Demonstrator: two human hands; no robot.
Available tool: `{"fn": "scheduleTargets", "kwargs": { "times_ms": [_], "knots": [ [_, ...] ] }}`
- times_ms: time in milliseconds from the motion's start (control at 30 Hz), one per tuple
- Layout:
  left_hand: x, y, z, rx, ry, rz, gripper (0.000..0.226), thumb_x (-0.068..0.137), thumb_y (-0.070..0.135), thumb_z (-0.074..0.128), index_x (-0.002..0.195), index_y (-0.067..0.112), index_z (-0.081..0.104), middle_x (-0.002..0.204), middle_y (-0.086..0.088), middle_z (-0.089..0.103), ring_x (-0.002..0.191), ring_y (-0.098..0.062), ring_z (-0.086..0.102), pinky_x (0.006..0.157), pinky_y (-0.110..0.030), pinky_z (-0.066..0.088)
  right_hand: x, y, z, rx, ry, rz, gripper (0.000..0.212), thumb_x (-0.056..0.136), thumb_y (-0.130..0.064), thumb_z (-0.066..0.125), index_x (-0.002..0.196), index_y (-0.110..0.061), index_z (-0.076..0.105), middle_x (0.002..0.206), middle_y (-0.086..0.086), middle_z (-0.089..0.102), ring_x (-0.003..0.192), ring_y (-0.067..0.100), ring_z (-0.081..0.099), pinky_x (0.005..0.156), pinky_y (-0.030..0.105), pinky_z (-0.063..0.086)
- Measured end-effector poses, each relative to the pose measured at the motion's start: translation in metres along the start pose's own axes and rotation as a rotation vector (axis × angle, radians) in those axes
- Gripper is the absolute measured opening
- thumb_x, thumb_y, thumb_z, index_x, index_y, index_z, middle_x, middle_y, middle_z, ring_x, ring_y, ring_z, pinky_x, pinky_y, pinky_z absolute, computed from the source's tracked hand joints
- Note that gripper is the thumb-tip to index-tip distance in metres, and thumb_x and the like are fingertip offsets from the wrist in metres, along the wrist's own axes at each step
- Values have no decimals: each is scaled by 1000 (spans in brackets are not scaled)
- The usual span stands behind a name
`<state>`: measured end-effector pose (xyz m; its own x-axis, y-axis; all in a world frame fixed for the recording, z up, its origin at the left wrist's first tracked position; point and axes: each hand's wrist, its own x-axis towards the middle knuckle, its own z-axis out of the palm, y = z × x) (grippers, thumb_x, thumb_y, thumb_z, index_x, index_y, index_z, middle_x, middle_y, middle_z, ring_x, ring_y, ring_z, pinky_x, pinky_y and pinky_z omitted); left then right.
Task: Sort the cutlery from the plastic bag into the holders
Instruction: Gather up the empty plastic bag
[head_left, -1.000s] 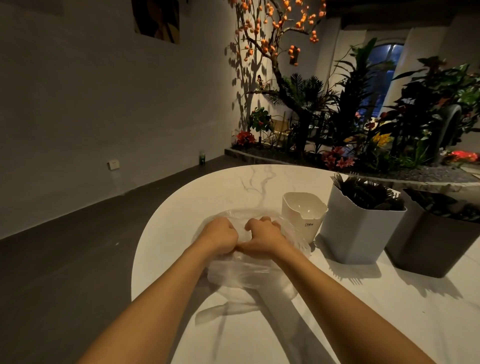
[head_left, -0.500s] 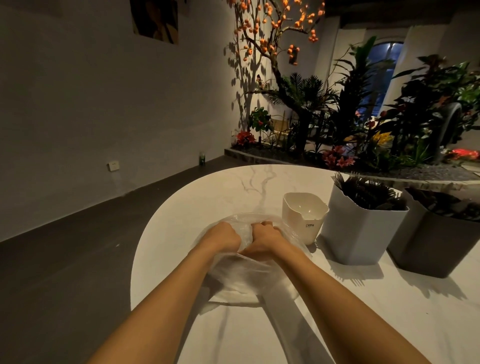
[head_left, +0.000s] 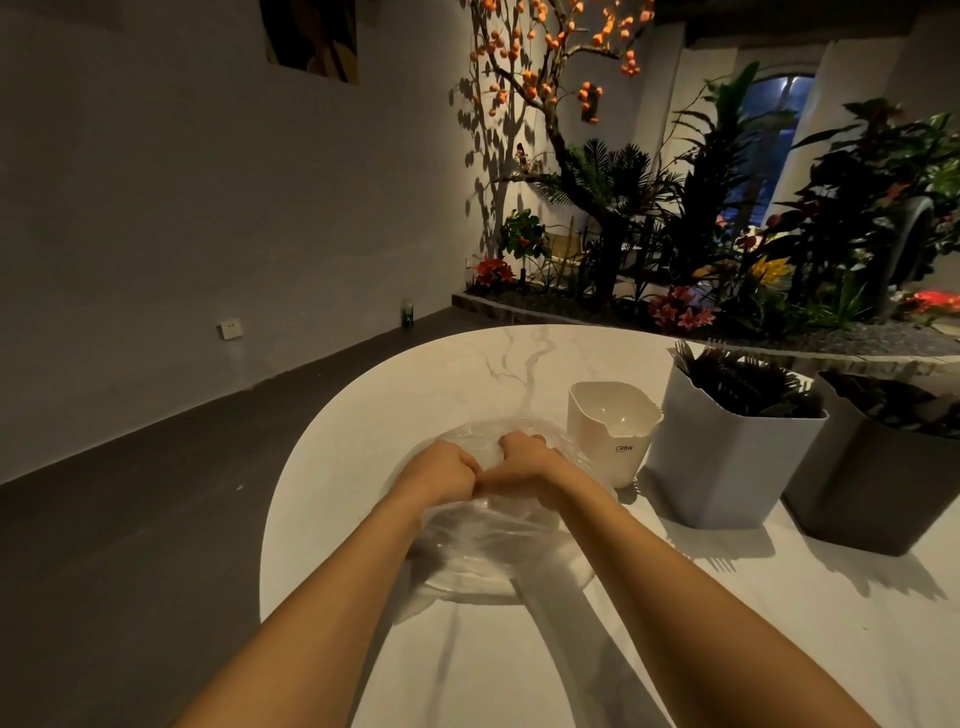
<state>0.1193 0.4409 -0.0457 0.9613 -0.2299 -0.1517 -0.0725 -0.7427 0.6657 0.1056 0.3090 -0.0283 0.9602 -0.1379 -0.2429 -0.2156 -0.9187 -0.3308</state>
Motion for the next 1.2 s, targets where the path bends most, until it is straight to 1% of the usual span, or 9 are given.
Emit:
{"fn": "scheduleTargets", "kwargs": {
  "times_ms": [200,333,400,533,667,767,867,1033,1200],
  "knots": [
    [-10,9,6,63,266,5,21,93,14,53,95,16,74,94,-3,71,85,-22,66,72,-33,55,12,-10,9,-61,26,89,103,73,-47,78,152,-10,24,147,17,38,138,39,38,113,49,38],
    [-14,12,5,43,452,18,19,93,12,52,90,16,71,95,-4,70,81,-20,63,70,-33,56,8,-11,2,-26,54,6,38,78,-21,64,113,-9,57,111,10,63,105,28,62,82,34,53],
    [-14,11,5,15,485,25,18,95,13,52,101,16,69,105,-5,69,91,-22,64,78,-35,57,4,-10,-2,-19,35,-44,17,81,-13,60,98,-11,57,92,5,61,91,24,62,77,32,52],
    [-2,-1,13,24,414,-2,48,98,10,48,144,23,51,141,-4,58,122,-30,58,99,-42,54,-4,-7,-13,-6,-24,-118,29,85,-8,57,115,-10,56,107,7,60,99,24,59,83,31,53],
    [12,-8,9,39,249,-13,60,98,10,50,154,31,40,154,-4,48,136,-32,49,111,-45,45,-2,6,-13,40,-60,-210,14,81,-5,54,86,-18,53,88,0,56,82,21,56,59,25,42],
    [21,-8,1,28,131,7,61,96,7,55,152,27,43,151,-6,51,135,-31,50,110,-36,41,1,16,-12,174,-81,-256,19,79,-5,59,96,-12,63,102,9,68,97,29,65,80,40,57],
    [23,-10,-6,-54,90,15,59,92,5,58,147,25,48,143,-6,57,129,-28,55,109,-33,43,-2,24,-12,389,-140,-284,44,74,7,62,114,-9,68,118,13,68,105,27,65,96,44,53],
    [20,-20,-11,-176,100,81,36,93,20,53,124,34,65,118,1,69,109,-22,66,99,-41,55,-3,34,-10,581,-180,-292,62,64,13,68,122,-9,66,124,15,66,102,25,63,90,40,54],
    [12,-16,-20,-226,64,135,16,95,14,58,103,12,72,105,-5,73,105,-25,68,95,-37,55,-6,34,-7,548,-182,-318,59,62,-7,68,120,-14,67,117,12,69,97,20,65,85,36,55]
  ]
}}
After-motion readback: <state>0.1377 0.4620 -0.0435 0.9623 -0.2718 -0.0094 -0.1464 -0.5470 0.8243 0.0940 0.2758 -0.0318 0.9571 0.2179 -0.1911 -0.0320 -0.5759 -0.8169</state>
